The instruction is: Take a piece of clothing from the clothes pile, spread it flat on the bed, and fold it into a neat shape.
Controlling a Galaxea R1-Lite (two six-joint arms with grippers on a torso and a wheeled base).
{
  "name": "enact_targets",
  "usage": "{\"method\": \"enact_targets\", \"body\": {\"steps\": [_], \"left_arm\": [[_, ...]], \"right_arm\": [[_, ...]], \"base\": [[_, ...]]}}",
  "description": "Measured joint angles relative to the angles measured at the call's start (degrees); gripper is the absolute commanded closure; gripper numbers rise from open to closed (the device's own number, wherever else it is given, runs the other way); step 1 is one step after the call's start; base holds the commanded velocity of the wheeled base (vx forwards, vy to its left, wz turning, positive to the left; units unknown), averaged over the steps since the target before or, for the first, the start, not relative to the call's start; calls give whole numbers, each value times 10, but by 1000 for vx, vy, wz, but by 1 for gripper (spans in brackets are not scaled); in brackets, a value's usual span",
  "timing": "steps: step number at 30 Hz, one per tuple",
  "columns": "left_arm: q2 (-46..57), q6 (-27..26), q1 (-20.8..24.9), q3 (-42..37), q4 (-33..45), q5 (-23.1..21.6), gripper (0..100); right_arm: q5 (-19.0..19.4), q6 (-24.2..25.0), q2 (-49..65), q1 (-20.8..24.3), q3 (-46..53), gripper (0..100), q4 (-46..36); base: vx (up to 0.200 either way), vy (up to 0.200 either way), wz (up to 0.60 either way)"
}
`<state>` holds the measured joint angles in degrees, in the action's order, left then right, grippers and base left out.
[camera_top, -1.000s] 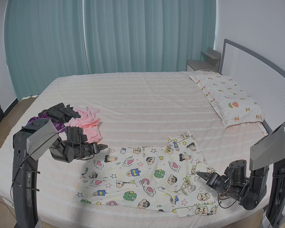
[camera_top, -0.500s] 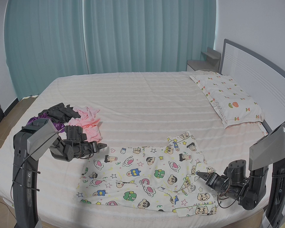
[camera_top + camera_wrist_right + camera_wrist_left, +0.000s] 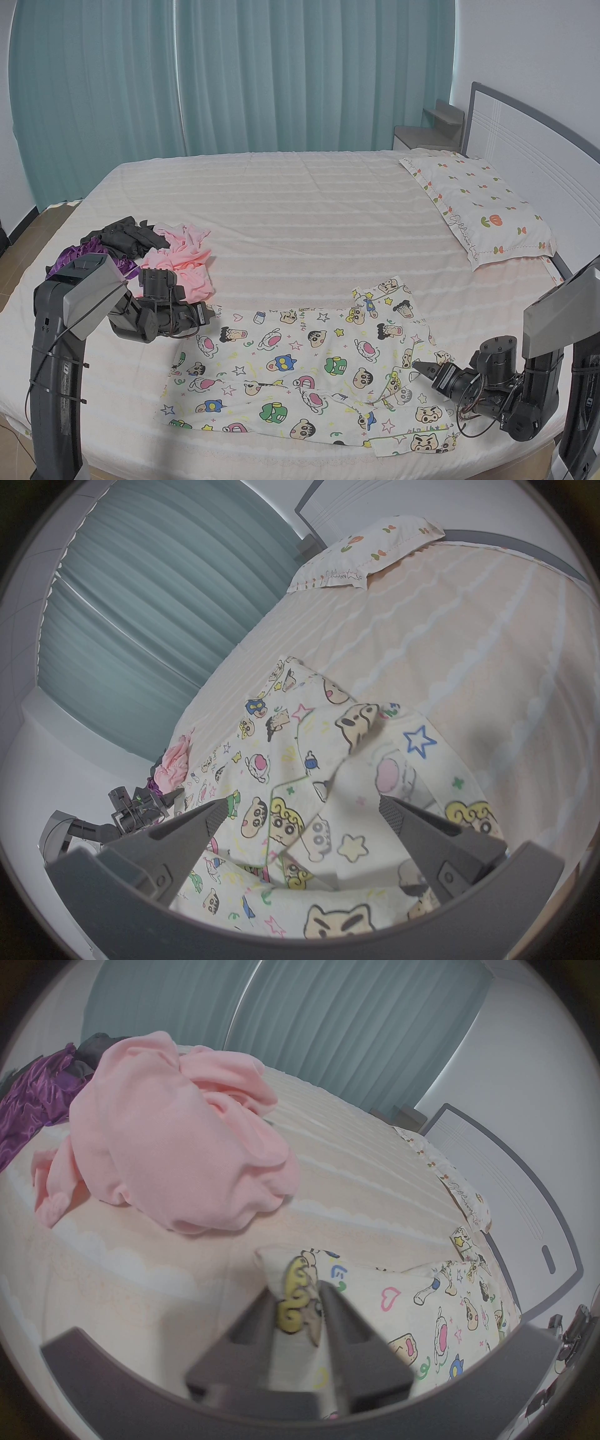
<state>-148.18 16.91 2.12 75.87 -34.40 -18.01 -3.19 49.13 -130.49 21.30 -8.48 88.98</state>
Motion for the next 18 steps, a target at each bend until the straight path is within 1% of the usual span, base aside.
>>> {"method": "enact_targets", "body": {"steps": [9, 14, 18], "left_arm": [[1, 6, -12, 2, -2, 0, 100], [6, 11, -12, 1, -4, 5, 100], [11, 14, -9, -2, -5, 16, 100]], "right_arm": [[4, -37, 0, -23, -51, 0, -9], [7, -57, 0, -36, -132, 0, -94], [18, -77, -2, -50, -239, 0, -198]], "base": [[0, 0, 0], [0, 0, 0], [0, 0, 0]]}}
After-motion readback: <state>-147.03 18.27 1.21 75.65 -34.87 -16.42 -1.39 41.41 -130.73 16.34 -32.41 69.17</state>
